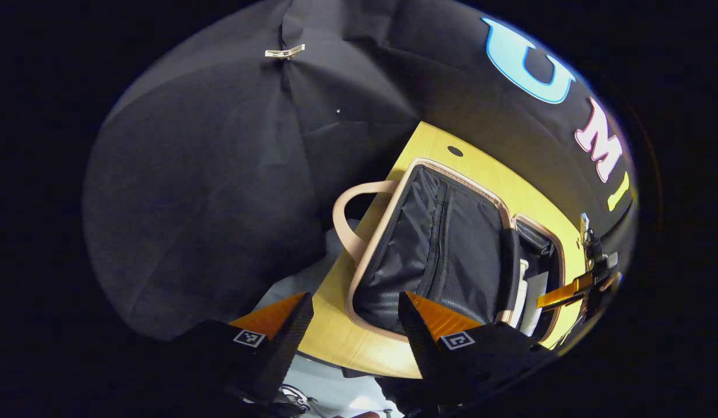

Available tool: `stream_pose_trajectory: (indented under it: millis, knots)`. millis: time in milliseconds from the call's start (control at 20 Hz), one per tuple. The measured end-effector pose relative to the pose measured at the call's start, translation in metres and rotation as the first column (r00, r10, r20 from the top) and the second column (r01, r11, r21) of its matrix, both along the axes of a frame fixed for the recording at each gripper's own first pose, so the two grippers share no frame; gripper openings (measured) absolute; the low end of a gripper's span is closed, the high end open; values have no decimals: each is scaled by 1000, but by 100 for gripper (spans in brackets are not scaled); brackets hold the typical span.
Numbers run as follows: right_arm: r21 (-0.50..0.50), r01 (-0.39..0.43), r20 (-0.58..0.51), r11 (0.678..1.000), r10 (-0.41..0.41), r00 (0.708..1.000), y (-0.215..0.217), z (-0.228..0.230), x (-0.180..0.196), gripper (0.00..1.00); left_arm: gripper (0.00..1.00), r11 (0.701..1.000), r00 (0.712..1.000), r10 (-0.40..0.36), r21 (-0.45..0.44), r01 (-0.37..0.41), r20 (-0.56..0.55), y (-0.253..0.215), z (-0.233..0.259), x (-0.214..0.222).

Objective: First open the suitcase, pack the skin care products into it, and then close the suitcase.

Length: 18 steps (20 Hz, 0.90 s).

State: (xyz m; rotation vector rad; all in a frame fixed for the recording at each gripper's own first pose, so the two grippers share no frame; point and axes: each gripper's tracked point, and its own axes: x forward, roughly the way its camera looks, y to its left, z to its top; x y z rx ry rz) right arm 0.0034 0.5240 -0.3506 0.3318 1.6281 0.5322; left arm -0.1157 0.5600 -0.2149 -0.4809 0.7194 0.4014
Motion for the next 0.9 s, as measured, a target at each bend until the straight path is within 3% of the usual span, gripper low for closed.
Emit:
stream_pose_trajectory:
  millis: [50, 100, 150, 200, 250, 400, 500, 700, 900]
  knots:
    - [32, 16, 35, 999, -17, 999, -1, 10, 4, 96, 94, 1000, 1000, 5, -13, -5, -1, 14, -7, 6]
    - [65, 26, 67, 998, -30, 997, -3, 23, 9, 85, 94, 1000, 1000, 12, -20, -12, -12, 31, -2, 14]
    - [90, 32, 92, 995, -40, 995, -9, 35, 11, 96, 94, 1000, 1000, 24, -16, -24, -19, 43, 4, 20]
    - [107, 33, 111, 994, -45, 993, -17, 43, 11, 84, 94, 999, 999, 37, -9, -37, -23, 59, 7, 29]
    - [108, 32, 129, 994, -46, 991, -27, 48, 10, 96, 94, 999, 998, 51, -9, -51, -38, 65, 2, 36]
    - [84, 19, 189, 996, -35, 981, -62, 55, 10, 98, 94, 997, 990, 78, -16, -80, -117, 89, -17, 58]
    - [94, 31, 194, 995, -49, 980, -74, 66, 7, 96, 94, 998, 985, 62, 2, -63, -161, 95, -29, 71]
    - [164, 119, 205, 979, -152, 967, -87, 93, 17, 96, 94, 999, 968, 23, 35, -15, -249, 99, -46, 94]
    - [120, 160, 229, 980, -184, 956, -114, 87, 20, 96, 93, 998, 958, -54, 9, 59, -281, 91, -57, 112]
